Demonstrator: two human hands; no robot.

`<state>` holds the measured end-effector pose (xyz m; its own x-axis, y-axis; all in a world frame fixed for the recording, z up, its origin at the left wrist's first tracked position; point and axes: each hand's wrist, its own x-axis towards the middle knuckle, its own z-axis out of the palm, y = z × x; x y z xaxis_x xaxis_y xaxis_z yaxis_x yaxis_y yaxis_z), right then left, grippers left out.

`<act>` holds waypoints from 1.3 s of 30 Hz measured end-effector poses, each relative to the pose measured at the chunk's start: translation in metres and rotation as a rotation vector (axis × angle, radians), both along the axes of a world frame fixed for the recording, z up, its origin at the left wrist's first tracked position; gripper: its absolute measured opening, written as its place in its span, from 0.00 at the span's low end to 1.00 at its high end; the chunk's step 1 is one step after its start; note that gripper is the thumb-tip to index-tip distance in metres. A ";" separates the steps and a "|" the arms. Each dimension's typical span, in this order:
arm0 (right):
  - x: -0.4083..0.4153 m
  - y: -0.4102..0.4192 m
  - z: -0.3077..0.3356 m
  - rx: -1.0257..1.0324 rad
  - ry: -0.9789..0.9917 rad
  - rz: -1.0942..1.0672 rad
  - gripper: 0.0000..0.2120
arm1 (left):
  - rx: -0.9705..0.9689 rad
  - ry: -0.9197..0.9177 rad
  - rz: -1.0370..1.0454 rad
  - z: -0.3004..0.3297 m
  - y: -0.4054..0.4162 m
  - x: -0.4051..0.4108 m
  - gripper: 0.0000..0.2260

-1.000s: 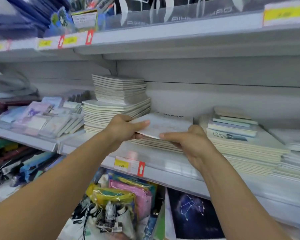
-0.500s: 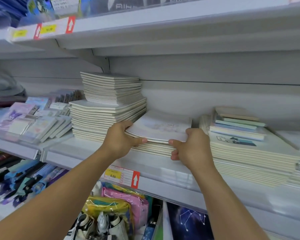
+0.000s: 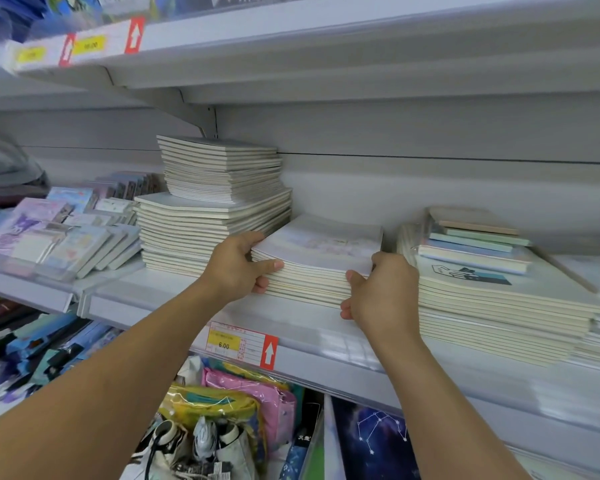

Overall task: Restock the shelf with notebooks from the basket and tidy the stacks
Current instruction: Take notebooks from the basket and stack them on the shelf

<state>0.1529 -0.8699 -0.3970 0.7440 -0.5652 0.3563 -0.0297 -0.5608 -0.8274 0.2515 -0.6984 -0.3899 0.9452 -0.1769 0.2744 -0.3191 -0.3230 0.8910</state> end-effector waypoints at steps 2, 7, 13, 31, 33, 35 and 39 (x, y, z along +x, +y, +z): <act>0.001 0.000 -0.001 0.014 -0.014 -0.004 0.15 | 0.023 0.005 -0.013 -0.002 0.001 0.001 0.27; 0.000 0.002 -0.001 0.053 -0.021 0.000 0.14 | 0.073 0.022 -0.020 -0.002 0.001 0.002 0.27; -0.004 0.002 0.003 0.090 -0.015 0.034 0.11 | 0.143 0.079 0.002 0.004 -0.002 0.002 0.29; -0.083 0.145 -0.140 -0.309 0.114 0.658 0.24 | 0.220 0.011 0.337 -0.174 0.143 -0.186 0.04; -0.099 0.170 -0.216 -0.225 0.666 0.897 0.18 | 0.273 0.428 0.327 -0.242 0.186 -0.222 0.07; -0.128 0.189 -0.285 -0.255 1.045 1.028 0.17 | 0.228 0.702 0.408 -0.299 0.218 -0.260 0.09; -0.180 0.195 -0.395 -0.521 1.196 1.030 0.33 | 0.327 0.991 0.367 -0.358 0.237 -0.311 0.12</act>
<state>-0.0266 -0.6746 -0.7925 0.6795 0.2932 -0.6725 0.0662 -0.9374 -0.3418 -0.0600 -0.4618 -0.7475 0.7303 0.2335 -0.6420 0.6522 -0.5180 0.5534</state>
